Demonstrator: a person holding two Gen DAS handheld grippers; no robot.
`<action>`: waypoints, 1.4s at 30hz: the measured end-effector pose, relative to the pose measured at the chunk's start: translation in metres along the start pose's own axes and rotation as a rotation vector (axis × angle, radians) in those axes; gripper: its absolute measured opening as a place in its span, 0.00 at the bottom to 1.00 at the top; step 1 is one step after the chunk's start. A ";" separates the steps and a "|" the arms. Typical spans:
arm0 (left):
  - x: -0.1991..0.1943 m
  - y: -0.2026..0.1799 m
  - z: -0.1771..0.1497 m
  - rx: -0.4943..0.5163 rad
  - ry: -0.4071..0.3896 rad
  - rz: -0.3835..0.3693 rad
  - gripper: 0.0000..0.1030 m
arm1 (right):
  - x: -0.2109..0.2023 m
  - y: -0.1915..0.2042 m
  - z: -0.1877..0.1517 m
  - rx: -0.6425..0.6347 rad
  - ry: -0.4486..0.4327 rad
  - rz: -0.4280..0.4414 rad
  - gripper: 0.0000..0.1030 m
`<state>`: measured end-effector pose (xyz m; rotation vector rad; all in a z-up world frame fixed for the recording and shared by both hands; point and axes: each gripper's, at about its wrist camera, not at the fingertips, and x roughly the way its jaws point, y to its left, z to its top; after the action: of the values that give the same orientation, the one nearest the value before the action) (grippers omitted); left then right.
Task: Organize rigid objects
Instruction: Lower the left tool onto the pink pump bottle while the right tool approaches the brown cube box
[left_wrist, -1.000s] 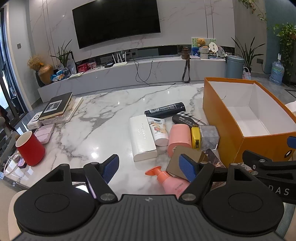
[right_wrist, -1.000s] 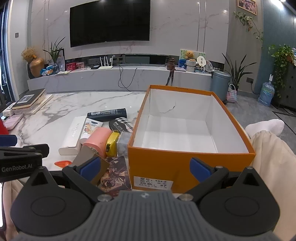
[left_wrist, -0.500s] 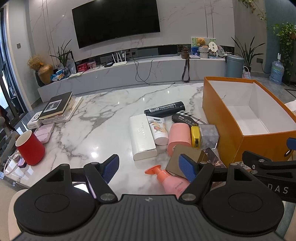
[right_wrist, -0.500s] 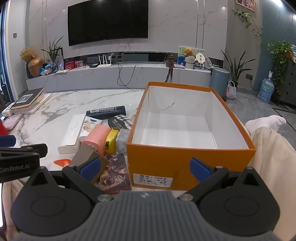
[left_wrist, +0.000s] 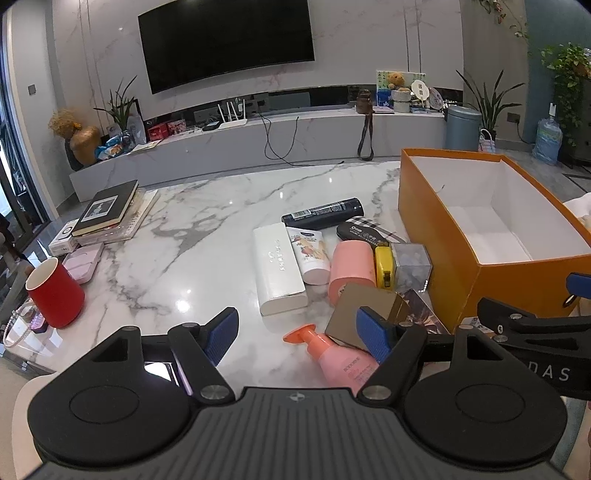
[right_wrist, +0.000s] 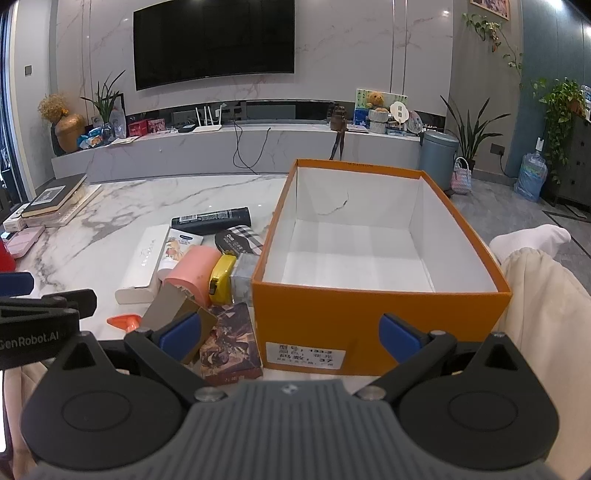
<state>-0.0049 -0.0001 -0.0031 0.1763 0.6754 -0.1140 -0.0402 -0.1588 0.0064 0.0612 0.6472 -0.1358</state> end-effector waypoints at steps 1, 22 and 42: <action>0.000 0.000 0.000 0.001 0.001 -0.003 0.84 | 0.000 0.000 0.000 -0.001 0.001 0.001 0.98; 0.029 0.033 0.003 0.036 0.172 -0.254 0.72 | 0.032 0.017 0.003 0.011 0.165 0.197 0.68; 0.112 0.028 0.005 -0.231 0.559 -0.304 0.70 | 0.081 0.045 -0.011 -0.079 0.346 0.349 0.09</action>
<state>0.0894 0.0208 -0.0659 -0.1271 1.2644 -0.2825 0.0237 -0.1222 -0.0507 0.1224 0.9753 0.2430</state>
